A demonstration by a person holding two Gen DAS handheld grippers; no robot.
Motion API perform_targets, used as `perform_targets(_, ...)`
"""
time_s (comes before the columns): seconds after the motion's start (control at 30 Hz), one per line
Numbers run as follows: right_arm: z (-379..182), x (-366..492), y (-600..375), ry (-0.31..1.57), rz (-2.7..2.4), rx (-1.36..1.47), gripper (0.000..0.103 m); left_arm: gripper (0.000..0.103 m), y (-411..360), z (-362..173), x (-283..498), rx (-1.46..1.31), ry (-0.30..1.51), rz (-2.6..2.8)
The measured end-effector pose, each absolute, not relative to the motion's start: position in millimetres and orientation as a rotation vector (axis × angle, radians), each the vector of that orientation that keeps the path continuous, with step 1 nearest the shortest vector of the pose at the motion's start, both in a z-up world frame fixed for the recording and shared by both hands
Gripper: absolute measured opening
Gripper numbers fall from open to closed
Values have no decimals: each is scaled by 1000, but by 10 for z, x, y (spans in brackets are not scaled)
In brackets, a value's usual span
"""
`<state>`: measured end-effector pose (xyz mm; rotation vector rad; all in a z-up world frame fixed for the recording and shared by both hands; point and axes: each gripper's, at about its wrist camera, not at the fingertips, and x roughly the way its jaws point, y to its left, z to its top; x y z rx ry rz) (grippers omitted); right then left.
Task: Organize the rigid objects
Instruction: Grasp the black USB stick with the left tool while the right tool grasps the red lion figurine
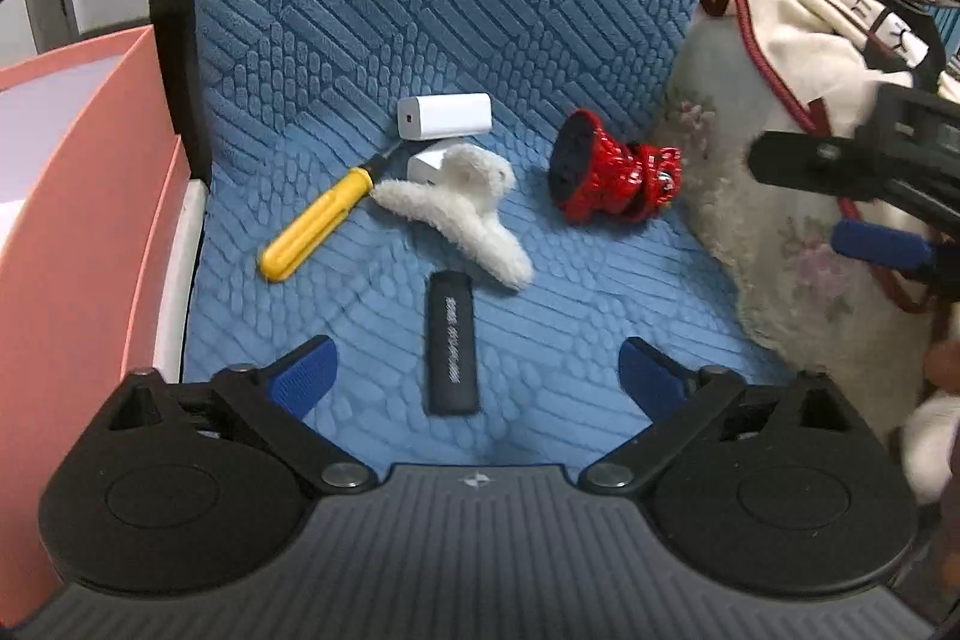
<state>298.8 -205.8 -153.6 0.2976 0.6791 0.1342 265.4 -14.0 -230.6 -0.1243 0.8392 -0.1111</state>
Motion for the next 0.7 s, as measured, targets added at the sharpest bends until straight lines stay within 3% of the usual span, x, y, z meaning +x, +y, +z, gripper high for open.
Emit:
perform_targets(0.07, -1698, 3147, -2060, 707, 131, 301, 88, 85, -128, -2371, 2734, -109, 834, -100)
perform_targets(0.43, -2202, 3735, -2086, 787, 130, 394, 88, 54, -22, -2696, 3034, -147, 904, -152)
perform_targets(0.7, -2313, 3960, -2215, 767, 3, 503, 88, 42, -115, -2740, 3053, -80, 878, -163)
